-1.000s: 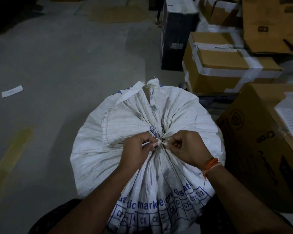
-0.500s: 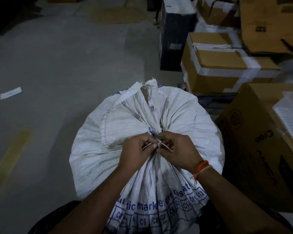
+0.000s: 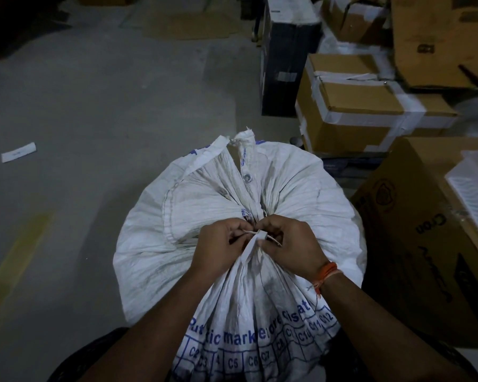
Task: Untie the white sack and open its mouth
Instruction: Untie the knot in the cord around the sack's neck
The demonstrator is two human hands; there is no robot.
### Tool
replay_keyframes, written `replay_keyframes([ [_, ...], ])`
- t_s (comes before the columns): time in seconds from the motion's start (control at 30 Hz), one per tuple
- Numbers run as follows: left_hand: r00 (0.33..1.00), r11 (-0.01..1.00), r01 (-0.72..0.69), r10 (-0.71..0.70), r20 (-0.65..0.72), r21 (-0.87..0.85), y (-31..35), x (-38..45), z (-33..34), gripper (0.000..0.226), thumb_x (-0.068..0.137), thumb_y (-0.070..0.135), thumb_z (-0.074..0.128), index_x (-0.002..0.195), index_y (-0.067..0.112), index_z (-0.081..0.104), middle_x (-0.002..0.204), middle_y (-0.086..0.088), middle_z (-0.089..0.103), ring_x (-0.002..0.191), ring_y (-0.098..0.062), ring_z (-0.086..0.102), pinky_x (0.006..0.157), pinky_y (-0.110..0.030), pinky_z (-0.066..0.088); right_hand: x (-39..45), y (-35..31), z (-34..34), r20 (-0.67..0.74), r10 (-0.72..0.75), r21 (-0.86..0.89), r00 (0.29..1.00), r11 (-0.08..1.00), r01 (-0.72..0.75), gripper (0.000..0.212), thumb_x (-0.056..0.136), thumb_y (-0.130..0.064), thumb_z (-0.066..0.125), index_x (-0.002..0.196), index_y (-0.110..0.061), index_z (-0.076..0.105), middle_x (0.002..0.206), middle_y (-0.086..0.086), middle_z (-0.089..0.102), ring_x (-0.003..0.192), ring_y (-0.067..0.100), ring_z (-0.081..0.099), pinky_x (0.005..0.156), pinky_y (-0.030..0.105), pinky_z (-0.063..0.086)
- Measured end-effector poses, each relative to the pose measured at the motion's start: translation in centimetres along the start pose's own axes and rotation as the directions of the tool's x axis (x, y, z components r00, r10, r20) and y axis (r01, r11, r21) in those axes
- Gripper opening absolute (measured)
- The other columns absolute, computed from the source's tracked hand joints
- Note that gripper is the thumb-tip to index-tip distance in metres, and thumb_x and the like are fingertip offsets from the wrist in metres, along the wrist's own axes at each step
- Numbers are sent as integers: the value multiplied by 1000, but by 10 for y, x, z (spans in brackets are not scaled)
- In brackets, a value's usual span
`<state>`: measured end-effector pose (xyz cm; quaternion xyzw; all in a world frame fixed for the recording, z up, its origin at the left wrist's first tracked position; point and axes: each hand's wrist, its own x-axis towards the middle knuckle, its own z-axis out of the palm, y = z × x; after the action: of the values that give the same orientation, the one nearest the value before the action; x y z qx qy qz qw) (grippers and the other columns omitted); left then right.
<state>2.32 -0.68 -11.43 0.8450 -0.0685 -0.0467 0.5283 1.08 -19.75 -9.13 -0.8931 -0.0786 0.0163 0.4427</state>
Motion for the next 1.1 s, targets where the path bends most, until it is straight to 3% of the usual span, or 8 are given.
replay_keyframes([
  [0.27, 1000, 992, -7, 8, -8, 129, -1, 0, -2, 7, 87, 20, 75, 88, 27, 77, 76, 9, 77, 73, -3, 72, 71, -29, 57, -12, 4, -20, 11, 42, 71, 999, 997, -43, 21, 75, -11, 72, 91, -26, 73, 75, 7, 73, 64, 19, 64, 62, 23, 52],
  [0.4, 999, 991, -14, 19, -37, 133, 3, -11, 0, 9, 88, 18, 76, 88, 27, 79, 76, 12, 78, 74, 0, 72, 71, -26, 57, -27, -3, -30, -43, 46, 189, 998, 981, -37, 1, 85, -22, 73, 85, -21, 74, 77, 5, 74, 73, 21, 70, 70, 38, 57],
  [0.57, 995, 992, -67, 75, -73, 109, 13, -34, -1, 13, 89, 19, 72, 90, 32, 77, 80, 15, 78, 76, 1, 73, 71, -27, 58, -44, -9, -27, -165, 115, 219, 980, 973, -78, 6, 85, -23, 76, 81, -23, 72, 73, 4, 71, 66, 25, 67, 67, 42, 57],
  [0.67, 979, 978, -118, 143, -143, 170, 22, -47, -4, 13, 89, 26, 70, 100, 32, 76, 85, 14, 79, 78, 1, 72, 74, -31, 60, -53, -11, -31, -274, 196, 236, 941, 963, -132, 10, 80, -22, 81, 83, -25, 72, 58, -1, 58, 54, 10, 53, 57, 30, 48],
  [0.77, 938, 946, -136, 219, -271, 294, 36, -59, -6, 16, 91, 25, 72, 106, 29, 78, 89, 11, 76, 76, -3, 68, 73, -30, 59, -64, -13, -42, -315, 245, 295, 917, 943, -150, 17, 72, -39, 80, 75, -23, 75, 62, -2, 67, 59, 9, 60, 59, 33, 51],
  [0.83, 911, 926, -168, 277, -307, 337, 52, -66, -6, 20, 91, 21, 73, 109, 27, 77, 87, 10, 70, 72, -1, 62, 71, -21, 56, -71, -16, -50, -317, 266, 332, 910, 930, -156, 9, 75, -29, 79, 71, -22, 75, 64, -2, 72, 61, 12, 64, 62, 36, 53],
  [0.9, 901, 913, -258, 345, -263, 315, 71, -70, -3, 19, 90, 20, 72, 108, 27, 77, 89, 13, 70, 77, 1, 63, 73, -13, 53, -77, -19, -57, -336, 260, 329, 905, 933, -146, 14, 80, -12, 79, 69, -20, 74, 65, -5, 72, 61, 7, 63, 63, 31, 52],
  [1.1, 932, 940, -340, 336, 135, 3, 119, -61, 25, 31, 95, 20, 67, 125, 26, 72, 117, 10, 76, 109, 1, 70, 97, -28, 58, -92, -31, -77, -369, 241, 312, 898, 942, -125, 14, 81, -9, 79, 70, -17, 76, 69, -1, 75, 67, 13, 69, 68, 37, 56],
])
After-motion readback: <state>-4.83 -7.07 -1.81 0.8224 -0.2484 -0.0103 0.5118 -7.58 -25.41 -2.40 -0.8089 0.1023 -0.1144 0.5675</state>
